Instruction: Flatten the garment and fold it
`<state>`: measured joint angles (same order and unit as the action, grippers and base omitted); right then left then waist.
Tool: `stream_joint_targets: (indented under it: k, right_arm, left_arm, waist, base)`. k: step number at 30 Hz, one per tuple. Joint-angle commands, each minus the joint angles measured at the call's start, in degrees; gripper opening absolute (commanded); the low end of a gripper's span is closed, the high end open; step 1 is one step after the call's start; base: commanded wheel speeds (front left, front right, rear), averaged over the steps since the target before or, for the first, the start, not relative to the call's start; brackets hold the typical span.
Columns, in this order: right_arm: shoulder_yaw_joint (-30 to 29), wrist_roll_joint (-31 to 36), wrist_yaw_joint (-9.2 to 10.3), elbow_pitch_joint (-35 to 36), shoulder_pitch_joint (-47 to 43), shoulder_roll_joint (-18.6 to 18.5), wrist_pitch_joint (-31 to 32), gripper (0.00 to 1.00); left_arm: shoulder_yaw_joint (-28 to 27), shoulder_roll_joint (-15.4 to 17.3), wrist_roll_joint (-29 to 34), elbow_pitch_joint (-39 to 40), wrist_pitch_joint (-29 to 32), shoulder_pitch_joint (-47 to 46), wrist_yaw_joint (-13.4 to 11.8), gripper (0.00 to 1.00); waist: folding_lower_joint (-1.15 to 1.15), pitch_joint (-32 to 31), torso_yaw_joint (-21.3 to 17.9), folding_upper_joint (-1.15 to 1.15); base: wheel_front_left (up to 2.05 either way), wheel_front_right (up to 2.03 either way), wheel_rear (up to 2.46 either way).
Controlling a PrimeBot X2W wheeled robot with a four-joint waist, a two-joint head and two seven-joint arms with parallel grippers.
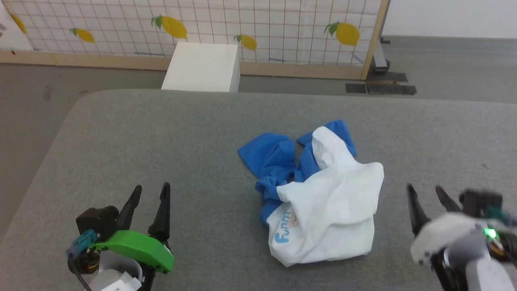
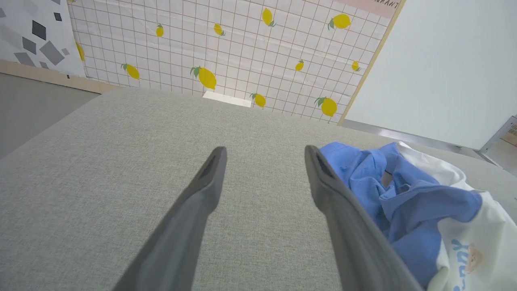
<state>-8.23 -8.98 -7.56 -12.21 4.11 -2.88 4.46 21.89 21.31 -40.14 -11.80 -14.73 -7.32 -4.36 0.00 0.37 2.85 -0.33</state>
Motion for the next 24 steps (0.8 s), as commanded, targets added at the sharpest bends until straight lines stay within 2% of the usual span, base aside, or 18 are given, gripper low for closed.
stream_joint_targets:
  k: [1,9,13,19,24]
  right_arm:
    - [0.1,0.8,0.08,-0.7,3.3,0.0,2.9,1.0]
    - [1.7,7.6,0.08,-10.6,19.2,-0.7,25.8,1.0]
    - [1.8,10.5,0.08,-16.0,24.4,-2.3,33.7,1.0]
    - [2.1,12.7,0.08,-20.5,27.4,-3.2,38.0,1.0]
    - [3.1,11.2,0.08,-22.8,27.2,-3.1,36.8,1.0]
  left_arm:
    - [-0.1,-0.2,0.8,0.5,-0.3,-0.5,-0.4,1.0]
    - [0.4,-1.0,1.3,2.3,0.1,-3.1,-0.7,1.0]
    - [1.1,-1.6,1.4,2.0,0.3,-4.6,-0.2,1.0]
    - [1.0,-2.4,1.3,1.1,0.1,-5.9,0.5,1.0]
    - [0.7,-2.8,1.1,0.1,0.0,-6.4,1.0,1.0]
  waist:
    - [0.0,1.3,0.6,0.33]
    - [0.0,6.3,3.5,0.33]
    - [0.0,8.6,5.6,0.33]
    - [0.0,11.5,7.6,0.33]
    - [0.0,12.6,7.9,0.33]
  base:
    - [0.0,0.0,0.0]
    - [0.0,0.0,0.0]
    - [0.0,0.0,0.0]
    - [0.0,0.0,0.0]
    - [0.0,0.0,0.0]
